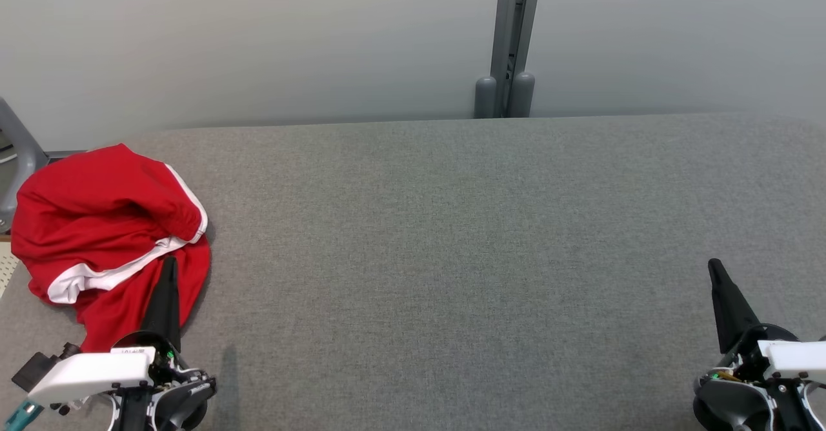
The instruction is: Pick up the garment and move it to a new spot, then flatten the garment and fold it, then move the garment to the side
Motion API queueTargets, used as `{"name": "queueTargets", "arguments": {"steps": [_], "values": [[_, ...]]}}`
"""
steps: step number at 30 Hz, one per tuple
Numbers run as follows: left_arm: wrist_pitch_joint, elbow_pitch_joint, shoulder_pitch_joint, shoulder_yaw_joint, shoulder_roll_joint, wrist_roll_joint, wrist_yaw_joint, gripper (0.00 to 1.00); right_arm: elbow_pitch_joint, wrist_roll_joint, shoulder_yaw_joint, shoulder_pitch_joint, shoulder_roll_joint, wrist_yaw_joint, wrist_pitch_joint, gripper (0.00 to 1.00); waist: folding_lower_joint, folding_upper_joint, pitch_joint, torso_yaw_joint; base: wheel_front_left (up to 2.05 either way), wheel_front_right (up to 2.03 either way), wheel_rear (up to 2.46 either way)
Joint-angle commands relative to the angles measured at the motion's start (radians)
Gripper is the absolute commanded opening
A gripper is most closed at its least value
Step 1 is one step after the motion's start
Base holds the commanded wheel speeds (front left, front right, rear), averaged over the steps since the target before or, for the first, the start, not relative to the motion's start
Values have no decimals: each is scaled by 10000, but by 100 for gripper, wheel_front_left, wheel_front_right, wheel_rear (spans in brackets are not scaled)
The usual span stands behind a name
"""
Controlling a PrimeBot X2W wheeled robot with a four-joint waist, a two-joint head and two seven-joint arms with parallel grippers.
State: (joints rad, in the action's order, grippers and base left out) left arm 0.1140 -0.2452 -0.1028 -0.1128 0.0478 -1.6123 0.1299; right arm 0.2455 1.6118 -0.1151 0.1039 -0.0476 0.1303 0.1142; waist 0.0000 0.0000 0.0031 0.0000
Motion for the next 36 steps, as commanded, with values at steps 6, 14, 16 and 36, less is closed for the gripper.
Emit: {"name": "queueTargets", "arguments": {"steps": [6,14,16,36], "values": [[-121,-149,195,75,-73,25,-3,100,99,-47,93,-157,84,-11,-74,100,0,0,4,5,0,0,0],[-528,95,189,228,-57,158,-2,100,-156,-188,434,-68,55,-8,-466,100,0,0,20,18,0,0,0],[-623,175,175,240,-53,271,-2,100,-226,-245,523,-40,33,-8,-568,100,0,0,25,20,0,0,0],[-1465,912,107,320,-23,3416,-27,100,-744,-2911,1040,269,-20,-1,-1466,100,0,0,95,-1,0,0,0]]}}
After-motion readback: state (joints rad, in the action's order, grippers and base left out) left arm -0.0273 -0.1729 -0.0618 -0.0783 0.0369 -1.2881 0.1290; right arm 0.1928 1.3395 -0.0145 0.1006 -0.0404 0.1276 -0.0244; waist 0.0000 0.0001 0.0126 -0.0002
